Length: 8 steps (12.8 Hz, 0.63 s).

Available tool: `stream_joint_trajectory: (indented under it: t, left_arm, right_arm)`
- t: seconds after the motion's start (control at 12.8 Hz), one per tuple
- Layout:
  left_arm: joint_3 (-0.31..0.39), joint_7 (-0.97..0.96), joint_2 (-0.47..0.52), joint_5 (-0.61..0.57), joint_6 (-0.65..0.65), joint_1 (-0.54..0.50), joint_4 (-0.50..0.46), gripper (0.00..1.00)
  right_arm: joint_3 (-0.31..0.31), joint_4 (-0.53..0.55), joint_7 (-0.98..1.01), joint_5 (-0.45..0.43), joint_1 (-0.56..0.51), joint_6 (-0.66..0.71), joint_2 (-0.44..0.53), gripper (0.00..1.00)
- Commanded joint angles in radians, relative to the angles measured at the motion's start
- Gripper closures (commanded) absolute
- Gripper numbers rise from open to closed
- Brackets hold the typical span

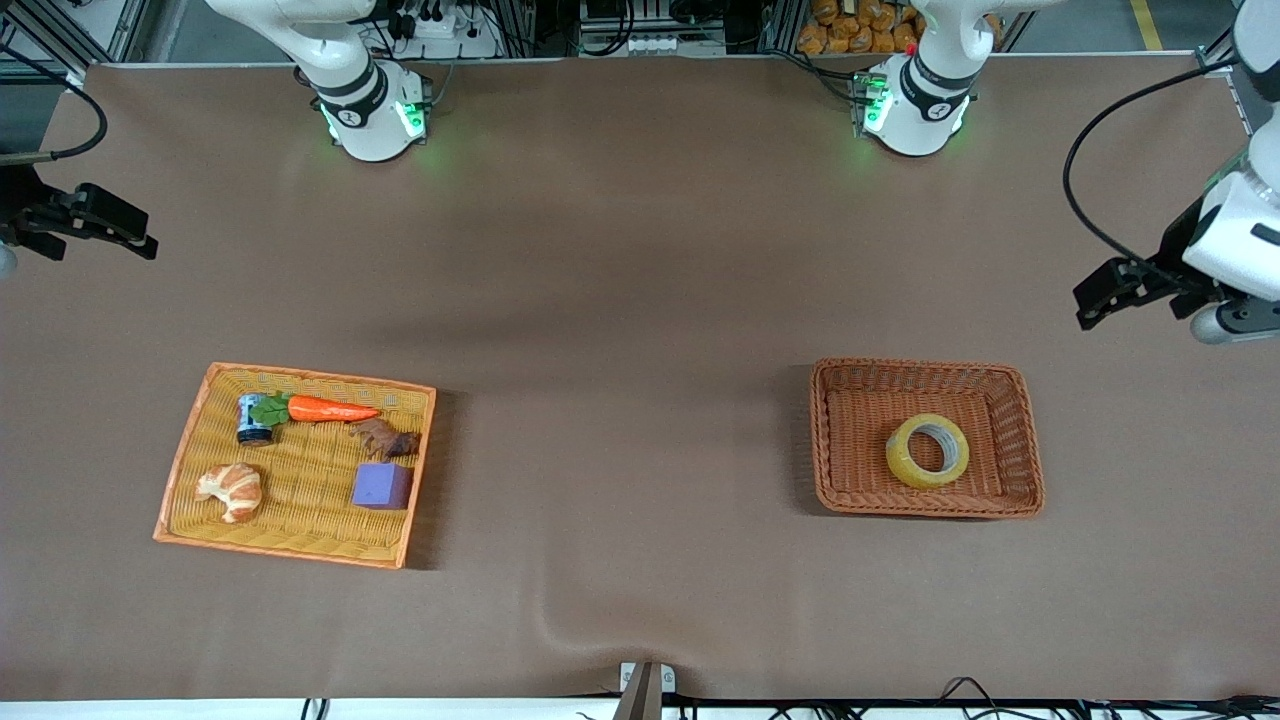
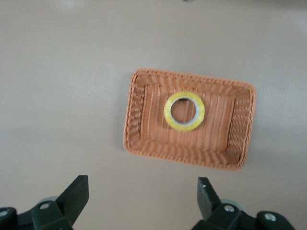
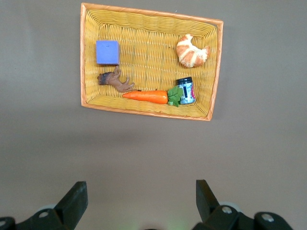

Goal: Transfer tape with both arms

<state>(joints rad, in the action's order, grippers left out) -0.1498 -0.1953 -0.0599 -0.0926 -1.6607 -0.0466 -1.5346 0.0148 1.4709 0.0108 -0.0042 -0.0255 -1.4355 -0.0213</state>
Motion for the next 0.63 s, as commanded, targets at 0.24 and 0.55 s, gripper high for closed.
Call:
stream_joint_trajectory:
  t: [0.24, 0.55]
  left_arm:
    - [0.09, 0.069, 0.038, 0.076, 0.127, 0.04, 0.037, 0.0]
    - [0.102, 0.069, 0.04, 0.074, 0.151, 0.044, 0.037, 0.0]
  right_arm:
    - [0.019, 0.011, -0.011, -0.002, -0.027, -0.016, 0.02, 0.0]
    - [0.02, 0.012, -0.018, 0.0, -0.024, -0.009, 0.023, 0.0]
